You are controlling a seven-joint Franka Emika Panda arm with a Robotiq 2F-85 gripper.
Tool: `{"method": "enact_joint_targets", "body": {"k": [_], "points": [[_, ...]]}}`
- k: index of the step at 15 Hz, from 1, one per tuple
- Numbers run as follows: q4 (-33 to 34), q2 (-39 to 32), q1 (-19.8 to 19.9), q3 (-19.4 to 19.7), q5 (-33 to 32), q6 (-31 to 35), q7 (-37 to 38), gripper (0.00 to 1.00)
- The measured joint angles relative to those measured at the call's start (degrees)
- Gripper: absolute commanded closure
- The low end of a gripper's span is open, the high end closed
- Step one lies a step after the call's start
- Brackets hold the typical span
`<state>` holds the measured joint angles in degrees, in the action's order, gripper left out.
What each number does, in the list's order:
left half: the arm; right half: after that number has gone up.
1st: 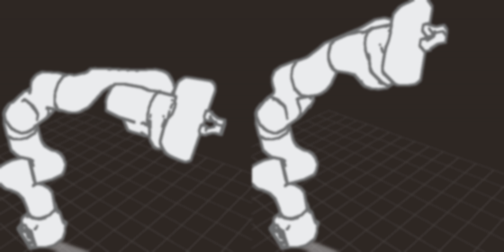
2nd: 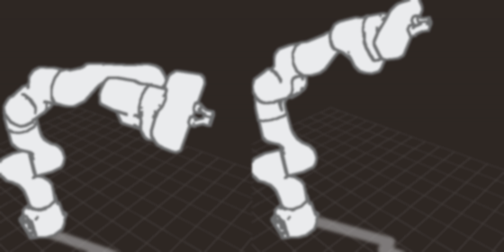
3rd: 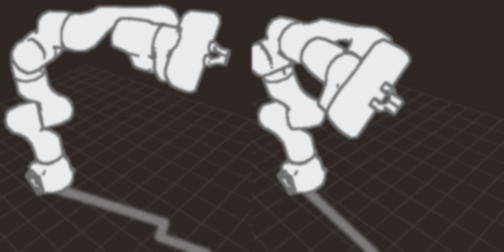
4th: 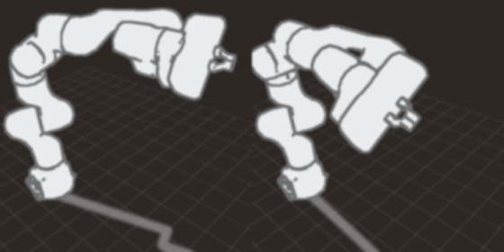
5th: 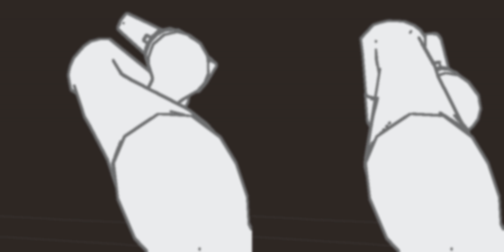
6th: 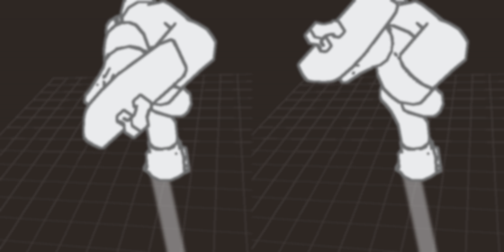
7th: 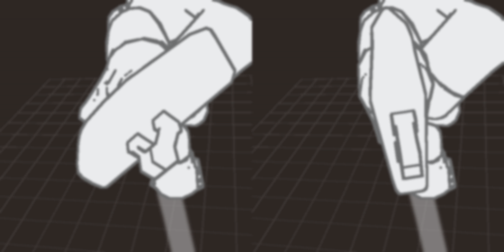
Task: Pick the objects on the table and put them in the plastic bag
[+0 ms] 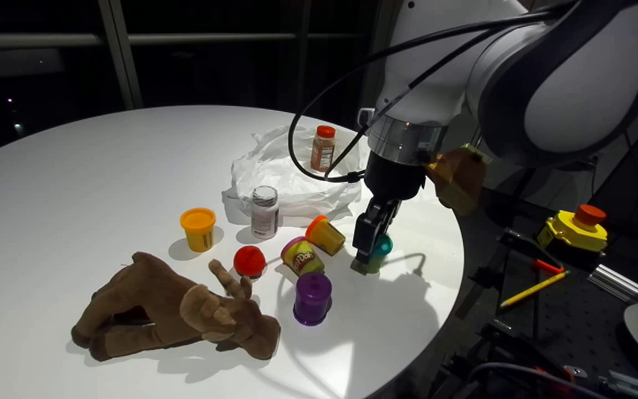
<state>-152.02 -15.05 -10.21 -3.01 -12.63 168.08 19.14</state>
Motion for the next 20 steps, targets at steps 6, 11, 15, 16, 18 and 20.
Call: {"method": "enact_joint_targets", "body": {"k": [6, 11, 15, 16, 18, 20], "points": [[0.24, 3.86, -1.87, 2.34, 1.77, -1.61, 0.52, 0.76], [3.44, 16.46, -1.08, 3.37, 0.07, -12.72, 2.46, 0.76], [10.63, 17.02, 3.11, 3.03, 0.52, -17.69, 1.77, 0.76], [12.38, 15.79, 4.06, 3.05, 0.92, -17.99, 1.32, 0.76], [15.80, 12.18, 5.62, 3.17, 2.55, -17.99, 0.01, 0.76], [19.37, 7.64, 6.83, 3.28, 5.54, -18.00, -2.13, 0.76]]}}
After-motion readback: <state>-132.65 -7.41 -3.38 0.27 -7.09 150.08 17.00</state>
